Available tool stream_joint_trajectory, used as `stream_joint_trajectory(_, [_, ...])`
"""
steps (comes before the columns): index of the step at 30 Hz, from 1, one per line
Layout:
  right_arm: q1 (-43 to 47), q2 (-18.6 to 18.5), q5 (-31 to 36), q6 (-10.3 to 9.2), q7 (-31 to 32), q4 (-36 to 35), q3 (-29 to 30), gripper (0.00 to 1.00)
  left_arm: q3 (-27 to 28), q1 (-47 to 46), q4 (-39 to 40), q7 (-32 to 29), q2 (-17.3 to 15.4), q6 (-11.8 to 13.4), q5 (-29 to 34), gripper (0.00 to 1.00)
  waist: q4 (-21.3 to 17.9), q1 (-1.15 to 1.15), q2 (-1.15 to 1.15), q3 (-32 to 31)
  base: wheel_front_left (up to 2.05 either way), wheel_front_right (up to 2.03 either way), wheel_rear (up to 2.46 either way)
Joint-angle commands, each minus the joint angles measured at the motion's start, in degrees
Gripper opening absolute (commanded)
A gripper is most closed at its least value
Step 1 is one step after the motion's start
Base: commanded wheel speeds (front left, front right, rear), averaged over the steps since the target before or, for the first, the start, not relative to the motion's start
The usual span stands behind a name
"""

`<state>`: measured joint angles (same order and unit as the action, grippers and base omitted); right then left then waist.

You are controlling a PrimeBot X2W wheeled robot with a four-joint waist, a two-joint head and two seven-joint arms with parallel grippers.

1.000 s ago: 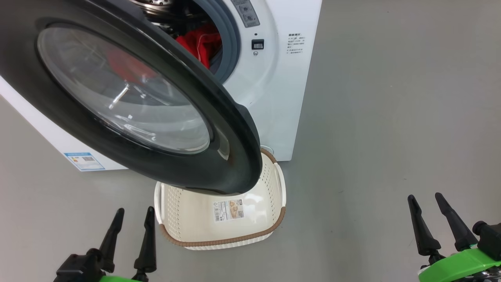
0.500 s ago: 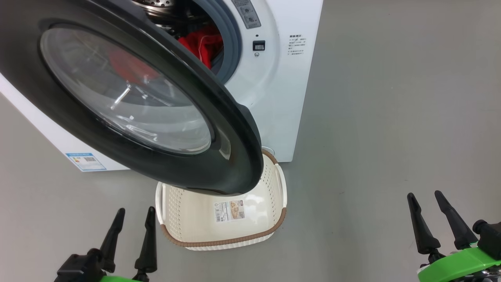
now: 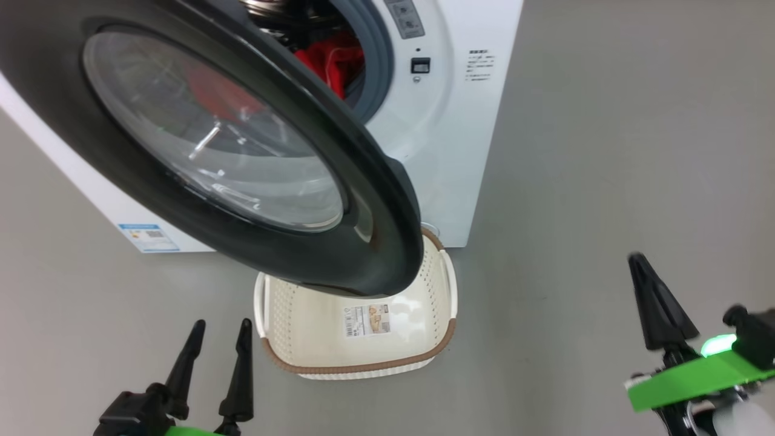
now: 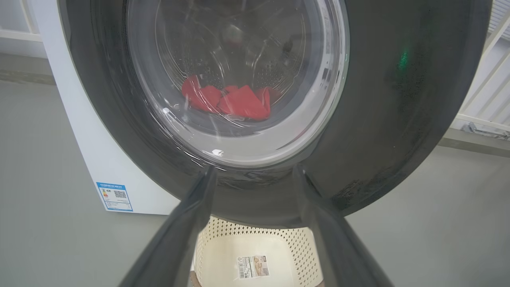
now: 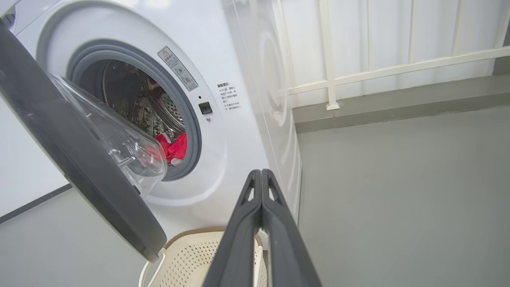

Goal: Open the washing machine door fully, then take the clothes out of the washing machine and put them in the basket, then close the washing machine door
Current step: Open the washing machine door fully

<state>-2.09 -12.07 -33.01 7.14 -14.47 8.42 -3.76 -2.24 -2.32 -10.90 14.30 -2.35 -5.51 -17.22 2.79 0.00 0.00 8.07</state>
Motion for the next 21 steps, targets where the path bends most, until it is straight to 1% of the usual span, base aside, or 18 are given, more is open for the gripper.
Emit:
stream_joint_trajectory(1, [-2.6,-1.0,-1.7,0.35,-0.5,-2.1,-1.9,0.0,1.3,-0.5,1.7,0.7,-0.5,0.3,-0.4,1.0,0.8,0.0,0.0,0.2,0.0,0.0,0.0])
stream_joint_trajectory(8, [-9.5,-2.9,-10.4,0.35,-0.5,-3.2,-8.7,0.0,-0.3,-0.8,2.4,0.7,-0.5,0.8,-1.4,1.0,3.3,0.0,0.0,1.2,0.0,0.0,0.0])
stream_joint_trajectory(13, [-15.5,-4.8,-19.7,0.35,-0.5,-3.0,-14.2,0.0,-1.4,-1.4,2.5,0.7,-0.5,1.2,-2.1,1.0,5.2,0.0,0.0,2.3,0.0,0.0,0.0])
stream_joint_trajectory(21, [-23.2,-8.5,-33.7,0.35,-0.5,-3.2,-20.8,0.0,-3.2,-2.2,2.8,0.7,-0.5,1.7,-3.0,1.0,8.1,0.0,0.0,4.1,0.0,0.0,0.0])
